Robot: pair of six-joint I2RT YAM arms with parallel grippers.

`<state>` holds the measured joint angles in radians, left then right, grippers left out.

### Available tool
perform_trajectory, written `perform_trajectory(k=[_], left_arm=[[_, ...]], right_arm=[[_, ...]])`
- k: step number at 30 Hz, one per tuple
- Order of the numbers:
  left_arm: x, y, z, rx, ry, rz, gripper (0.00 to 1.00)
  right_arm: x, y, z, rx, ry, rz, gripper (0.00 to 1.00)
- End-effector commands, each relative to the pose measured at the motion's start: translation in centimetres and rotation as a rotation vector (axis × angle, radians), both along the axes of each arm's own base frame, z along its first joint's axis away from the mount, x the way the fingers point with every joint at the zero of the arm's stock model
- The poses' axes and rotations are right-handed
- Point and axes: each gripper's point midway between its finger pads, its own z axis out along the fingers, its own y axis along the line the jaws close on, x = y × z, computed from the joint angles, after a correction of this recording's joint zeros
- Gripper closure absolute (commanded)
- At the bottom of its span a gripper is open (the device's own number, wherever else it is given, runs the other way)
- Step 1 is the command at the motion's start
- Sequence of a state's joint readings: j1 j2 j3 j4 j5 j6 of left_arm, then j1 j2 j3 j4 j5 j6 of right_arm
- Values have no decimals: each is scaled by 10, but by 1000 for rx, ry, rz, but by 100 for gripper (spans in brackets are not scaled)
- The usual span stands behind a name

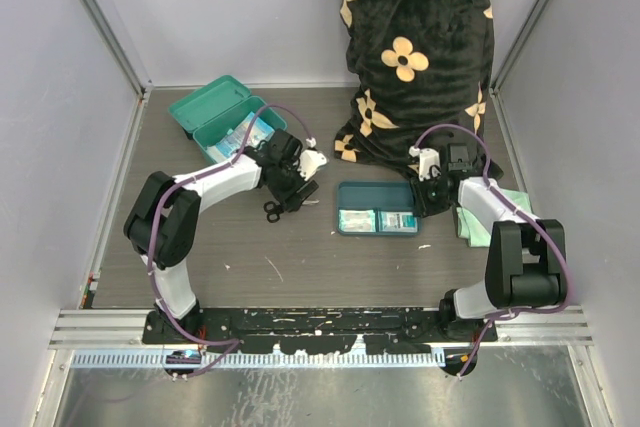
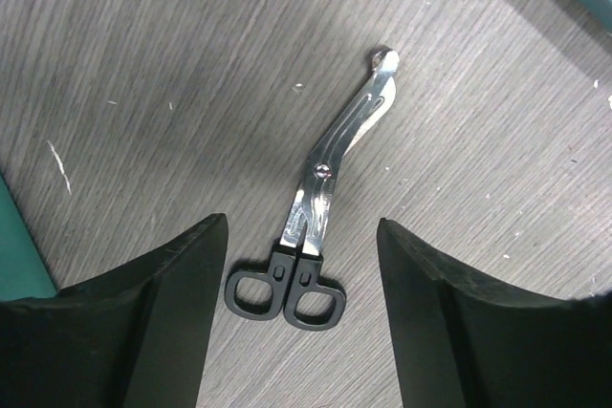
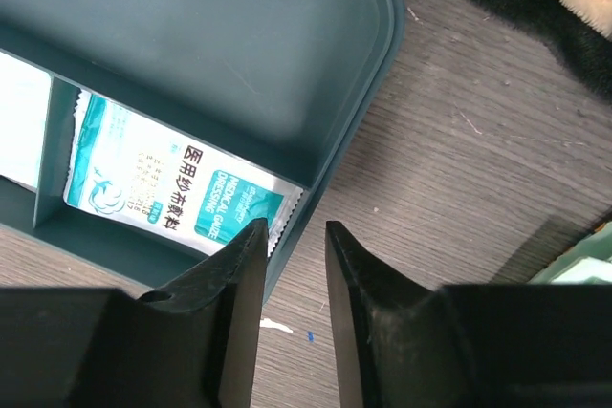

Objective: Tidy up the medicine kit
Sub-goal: Pick up the scissors from the center of the board, then move the medicine box compartment to the center of the board.

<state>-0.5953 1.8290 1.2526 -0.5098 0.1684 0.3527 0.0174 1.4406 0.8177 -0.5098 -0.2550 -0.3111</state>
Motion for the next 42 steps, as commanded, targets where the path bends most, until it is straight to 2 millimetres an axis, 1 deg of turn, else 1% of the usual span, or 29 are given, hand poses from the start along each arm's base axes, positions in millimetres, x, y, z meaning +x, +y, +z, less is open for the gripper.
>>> perform_trajectory(k=[1, 5, 10, 16, 22, 28, 34, 42], left_arm=[[2, -10, 26, -53, -34, -60, 32], [0, -10, 19, -41, -13, -86, 27], [3, -8, 11, -15, -20, -115, 23], [4, -7, -2, 23, -5, -189, 24], [5, -8, -15, 43, 33, -198, 29], [7, -12, -17, 38, 45, -197, 38], [9, -8, -22, 58, 33, -191, 47], [12, -10, -26, 82, 13, -197, 58]], right_arm=[[12, 5, 10, 30, -26, 26, 66], [12, 8, 8, 43, -11, 36, 72], [11, 16, 12, 72, -19, 56, 79], [10, 24, 13, 85, -15, 78, 80], [12, 24, 18, 86, -32, 70, 74], [12, 22, 17, 75, -26, 68, 70], [11, 22, 18, 77, -28, 71, 69], [11, 22, 20, 76, -36, 70, 69]])
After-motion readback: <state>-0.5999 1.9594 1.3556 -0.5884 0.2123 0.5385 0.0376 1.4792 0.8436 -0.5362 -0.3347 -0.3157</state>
